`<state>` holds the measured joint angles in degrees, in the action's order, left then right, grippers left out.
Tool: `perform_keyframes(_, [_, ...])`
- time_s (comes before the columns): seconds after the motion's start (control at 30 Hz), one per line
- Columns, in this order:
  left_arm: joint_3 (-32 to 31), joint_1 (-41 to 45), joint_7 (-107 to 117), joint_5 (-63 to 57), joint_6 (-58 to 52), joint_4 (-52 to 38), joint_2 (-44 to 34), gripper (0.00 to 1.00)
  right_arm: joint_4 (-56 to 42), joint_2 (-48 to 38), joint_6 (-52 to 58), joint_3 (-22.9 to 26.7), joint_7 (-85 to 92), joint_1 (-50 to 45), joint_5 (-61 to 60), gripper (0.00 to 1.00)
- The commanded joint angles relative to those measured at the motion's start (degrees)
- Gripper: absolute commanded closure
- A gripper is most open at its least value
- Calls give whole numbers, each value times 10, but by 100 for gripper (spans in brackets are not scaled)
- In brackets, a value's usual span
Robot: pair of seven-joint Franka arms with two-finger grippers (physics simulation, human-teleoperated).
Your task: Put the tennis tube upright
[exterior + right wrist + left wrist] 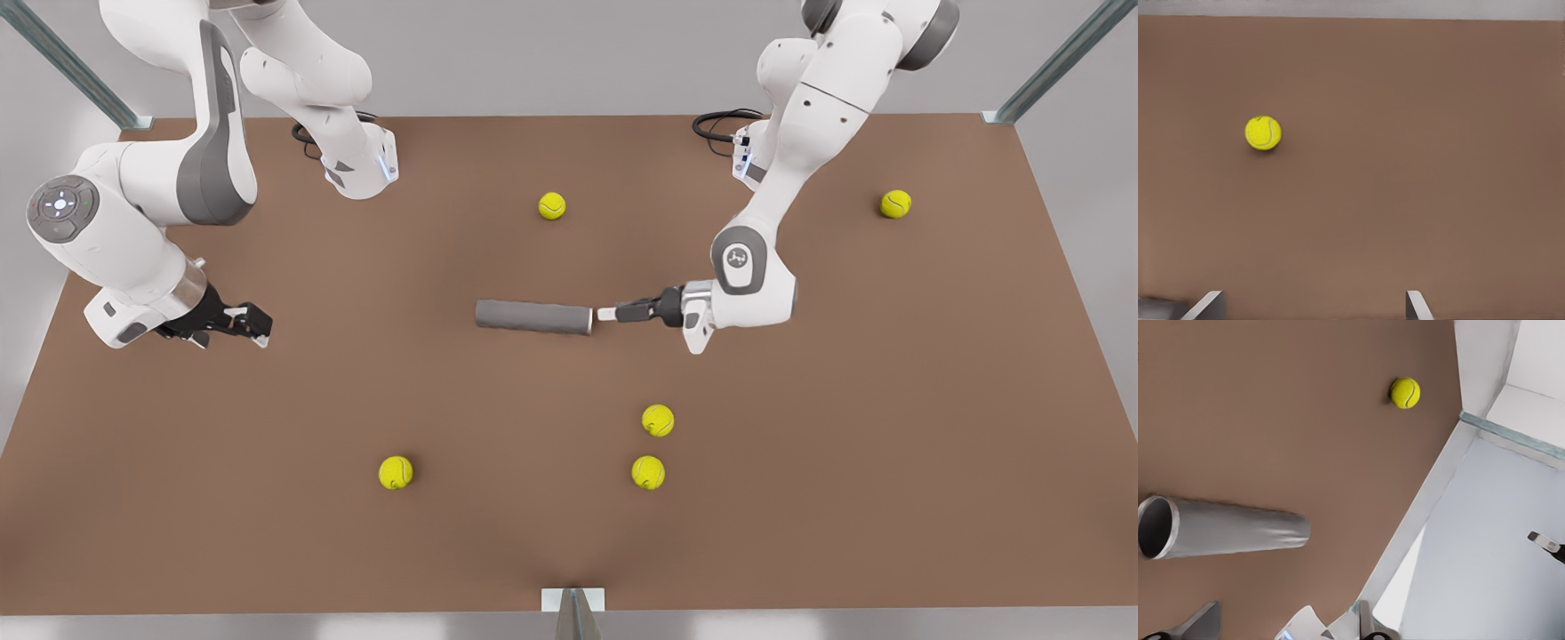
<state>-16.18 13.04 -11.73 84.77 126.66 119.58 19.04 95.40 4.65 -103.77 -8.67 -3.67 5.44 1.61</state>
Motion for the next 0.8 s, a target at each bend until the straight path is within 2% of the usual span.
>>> perform_keyframes(0.0, [0,1,-241,31,38,4,6,0,0,0,-3,0,-109,1,0,0])
perform_keyframes(0.13, [-1,21,-280,30,89,14,24,0,-1,2,-4,0,-108,1,0,0])
perform_keyframes(0.33, [-3,23,-339,37,90,56,21,0,-1,5,-2,1,-109,3,1,0])
perform_keyframes(0.57, [-3,42,-479,181,91,72,60,0,-1,5,-1,1,-110,4,1,0])
perform_keyframes(0.77, [-3,50,-553,228,85,72,97,0,-2,9,-1,1,-107,5,1,0])
